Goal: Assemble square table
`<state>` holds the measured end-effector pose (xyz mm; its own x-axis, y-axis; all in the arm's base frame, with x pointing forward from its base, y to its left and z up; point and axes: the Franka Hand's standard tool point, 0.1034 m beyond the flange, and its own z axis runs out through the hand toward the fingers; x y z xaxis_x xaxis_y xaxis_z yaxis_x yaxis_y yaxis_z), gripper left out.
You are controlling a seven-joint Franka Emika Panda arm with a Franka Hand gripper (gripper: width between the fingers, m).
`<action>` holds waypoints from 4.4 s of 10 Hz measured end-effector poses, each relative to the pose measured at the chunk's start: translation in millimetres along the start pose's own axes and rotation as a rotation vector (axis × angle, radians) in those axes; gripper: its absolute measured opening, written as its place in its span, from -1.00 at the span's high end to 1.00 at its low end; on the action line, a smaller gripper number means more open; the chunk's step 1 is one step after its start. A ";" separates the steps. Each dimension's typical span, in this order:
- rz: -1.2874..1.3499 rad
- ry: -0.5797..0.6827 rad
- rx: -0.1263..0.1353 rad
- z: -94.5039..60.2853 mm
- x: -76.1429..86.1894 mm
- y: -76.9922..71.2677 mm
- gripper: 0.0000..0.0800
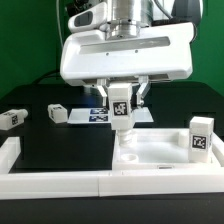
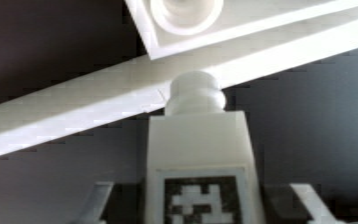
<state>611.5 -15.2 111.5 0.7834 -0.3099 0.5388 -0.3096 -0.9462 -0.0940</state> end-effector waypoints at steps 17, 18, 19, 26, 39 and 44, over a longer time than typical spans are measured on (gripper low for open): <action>-0.042 -0.066 -0.048 23.8 -18.9 5.4 0.28; -0.044 -0.052 -0.046 24.3 -19.0 3.4 0.28; -0.053 -0.032 -0.043 24.3 -20.1 -0.9 0.28; -0.072 -0.008 -0.038 18.2 -26.3 -6.9 0.28; -0.096 0.010 -0.056 29.8 -34.9 0.6 -0.18; -0.097 0.010 -0.056 30.0 -35.1 0.7 -0.62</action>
Offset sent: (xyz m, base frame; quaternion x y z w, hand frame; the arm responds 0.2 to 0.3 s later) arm 0.0001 -0.0222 -0.0069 -0.0286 -0.0148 -0.0038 0.9995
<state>599.9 -7.8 67.4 0.8061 -0.2159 0.5511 -0.2623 -0.9650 0.0057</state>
